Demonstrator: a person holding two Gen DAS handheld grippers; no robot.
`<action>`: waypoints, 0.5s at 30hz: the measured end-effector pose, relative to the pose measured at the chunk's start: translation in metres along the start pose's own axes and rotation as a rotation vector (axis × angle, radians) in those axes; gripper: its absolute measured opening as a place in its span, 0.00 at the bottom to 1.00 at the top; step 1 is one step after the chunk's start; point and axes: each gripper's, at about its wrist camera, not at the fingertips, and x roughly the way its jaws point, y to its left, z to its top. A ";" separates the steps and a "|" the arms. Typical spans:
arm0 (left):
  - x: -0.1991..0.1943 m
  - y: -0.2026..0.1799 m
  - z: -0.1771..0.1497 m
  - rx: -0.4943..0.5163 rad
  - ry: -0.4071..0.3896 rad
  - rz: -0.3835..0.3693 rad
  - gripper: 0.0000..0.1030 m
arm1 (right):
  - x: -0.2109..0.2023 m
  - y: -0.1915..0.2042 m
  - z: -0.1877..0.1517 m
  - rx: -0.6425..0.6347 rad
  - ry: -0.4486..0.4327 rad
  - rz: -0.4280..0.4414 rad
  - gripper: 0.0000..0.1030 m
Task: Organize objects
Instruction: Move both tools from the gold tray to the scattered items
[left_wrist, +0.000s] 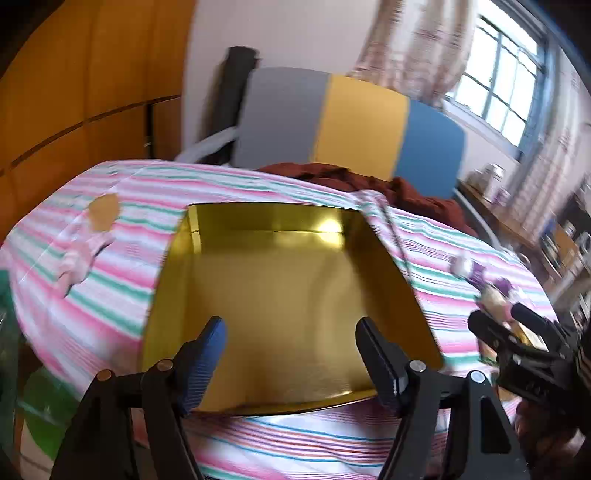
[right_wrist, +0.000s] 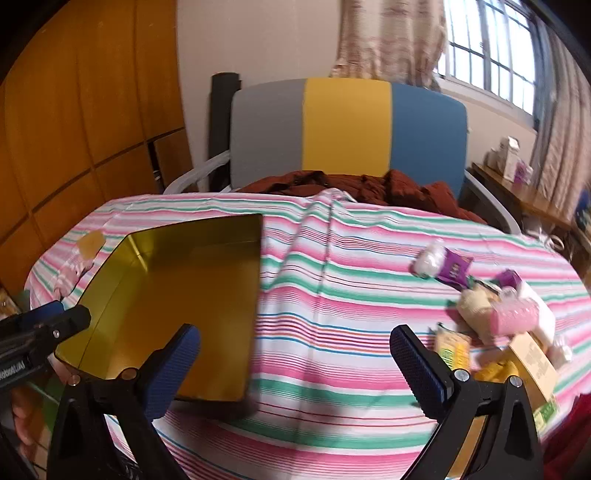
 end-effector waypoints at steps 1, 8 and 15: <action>0.000 -0.006 0.001 0.022 -0.008 -0.014 0.72 | -0.002 -0.006 0.000 0.012 0.002 -0.010 1.00; 0.000 -0.042 0.011 0.115 -0.017 -0.149 0.80 | -0.022 -0.057 0.001 0.086 0.005 -0.075 1.00; 0.008 -0.077 0.014 0.181 0.017 -0.268 0.81 | -0.044 -0.111 0.007 0.159 -0.006 -0.167 1.00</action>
